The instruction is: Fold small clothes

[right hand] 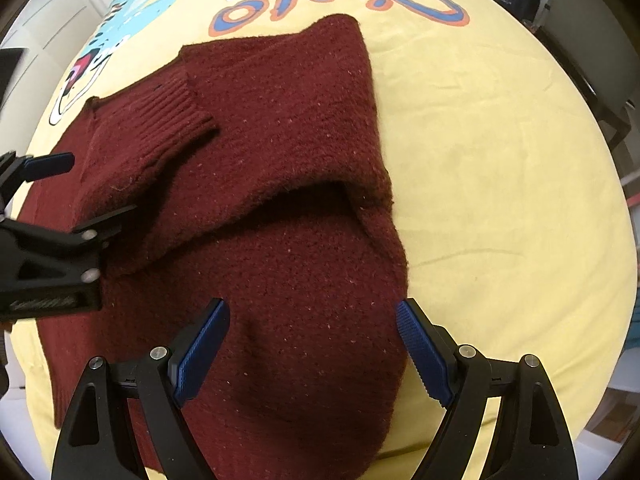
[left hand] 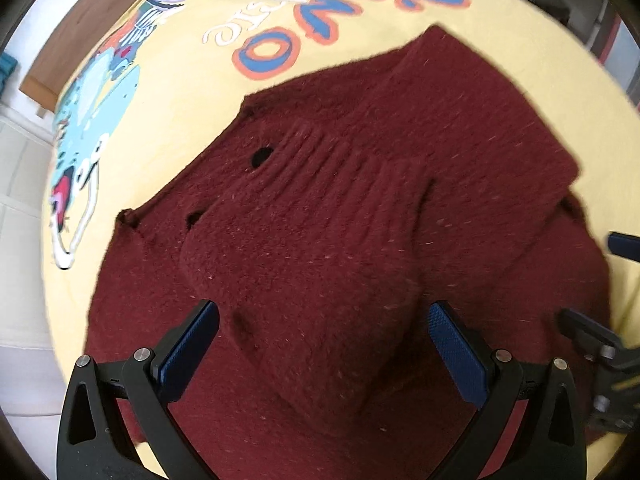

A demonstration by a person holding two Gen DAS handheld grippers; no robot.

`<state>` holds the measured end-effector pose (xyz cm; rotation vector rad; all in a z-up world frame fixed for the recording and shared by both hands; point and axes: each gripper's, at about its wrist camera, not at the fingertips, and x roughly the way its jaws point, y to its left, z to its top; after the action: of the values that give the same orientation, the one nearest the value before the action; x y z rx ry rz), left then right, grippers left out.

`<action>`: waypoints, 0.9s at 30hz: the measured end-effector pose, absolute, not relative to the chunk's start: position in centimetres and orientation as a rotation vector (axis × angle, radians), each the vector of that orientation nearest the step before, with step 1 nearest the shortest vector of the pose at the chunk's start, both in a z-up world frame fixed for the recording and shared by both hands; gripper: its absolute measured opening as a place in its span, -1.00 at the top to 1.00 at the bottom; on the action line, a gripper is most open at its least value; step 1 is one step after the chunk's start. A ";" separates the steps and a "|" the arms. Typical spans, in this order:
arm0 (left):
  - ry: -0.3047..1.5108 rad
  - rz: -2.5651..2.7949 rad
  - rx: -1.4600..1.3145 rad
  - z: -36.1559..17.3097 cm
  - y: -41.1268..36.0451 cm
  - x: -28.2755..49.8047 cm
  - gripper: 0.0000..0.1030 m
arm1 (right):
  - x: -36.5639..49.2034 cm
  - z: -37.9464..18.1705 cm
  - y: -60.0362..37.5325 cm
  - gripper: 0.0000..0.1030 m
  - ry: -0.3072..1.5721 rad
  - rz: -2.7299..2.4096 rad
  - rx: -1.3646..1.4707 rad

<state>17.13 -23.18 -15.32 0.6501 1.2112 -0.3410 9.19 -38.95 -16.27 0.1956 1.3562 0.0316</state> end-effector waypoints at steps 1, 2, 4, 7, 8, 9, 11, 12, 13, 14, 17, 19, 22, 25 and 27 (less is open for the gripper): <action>1.224 -0.334 0.652 -15.8 -23.1 17.5 -0.98 | 9.1 -16.3 -39.0 -0.67 1.358 0.032 0.197; 1.251 -0.336 0.641 -16.3 -23.0 17.9 -0.96 | 9.1 -16.5 -39.0 -0.67 1.360 0.031 0.200; 1.290 -0.334 0.628 -17.1 -22.6 18.4 -0.65 | 9.1 -16.7 -39.2 -0.67 1.364 0.027 0.207; 1.320 -0.344 0.614 -17.7 -21.9 19.1 0.23 | 9.2 -17.0 -39.3 -0.67 1.366 0.022 0.215; 1.326 -0.348 0.599 -17.7 -21.5 19.4 0.36 | 9.3 -17.1 -39.2 -0.67 1.367 0.019 0.216; 1.323 -0.344 0.590 -17.5 -21.0 19.7 0.56 | 9.4 -17.2 -39.2 -0.67 1.369 0.015 0.216; 1.300 -0.340 0.568 -16.9 -20.1 20.3 0.68 | 9.6 -17.4 -39.2 -0.67 1.372 0.011 0.216; 1.299 -0.342 0.549 -16.5 -19.5 20.6 0.71 | 9.6 -17.5 -39.3 -0.67 1.374 0.009 0.214; 1.300 -0.346 0.522 -16.1 -18.9 20.9 0.73 | 9.5 -17.5 -39.4 -0.67 1.374 0.007 0.213; 1.288 -0.348 0.500 -15.5 -18.3 21.2 0.74 | 9.5 -17.6 -39.4 -0.67 1.376 0.005 0.213; 1.254 -0.339 0.456 -14.1 -16.5 21.7 0.76 | 9.5 -17.7 -39.6 -0.67 1.377 0.002 0.217; 1.238 -0.328 0.399 -13.2 -14.6 22.1 0.76 | 9.6 -17.6 -39.6 -0.67 1.376 0.001 0.216; 1.221 -0.302 0.339 -12.5 -11.8 22.3 0.76 | 9.6 -17.5 -39.3 -0.67 1.374 0.001 0.211; 1.212 -0.275 0.294 -12.6 -9.4 22.0 0.76 | 9.7 -17.3 -39.4 -0.67 1.367 -0.003 0.204; 1.216 -0.250 0.250 -12.4 -7.8 23.4 0.76 | 9.8 -17.1 -39.4 -0.67 1.363 -0.007 0.201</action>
<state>23.38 -7.76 -12.38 0.2497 1.2159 -0.2505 9.79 -39.44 -17.10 0.2015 1.3633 -0.0067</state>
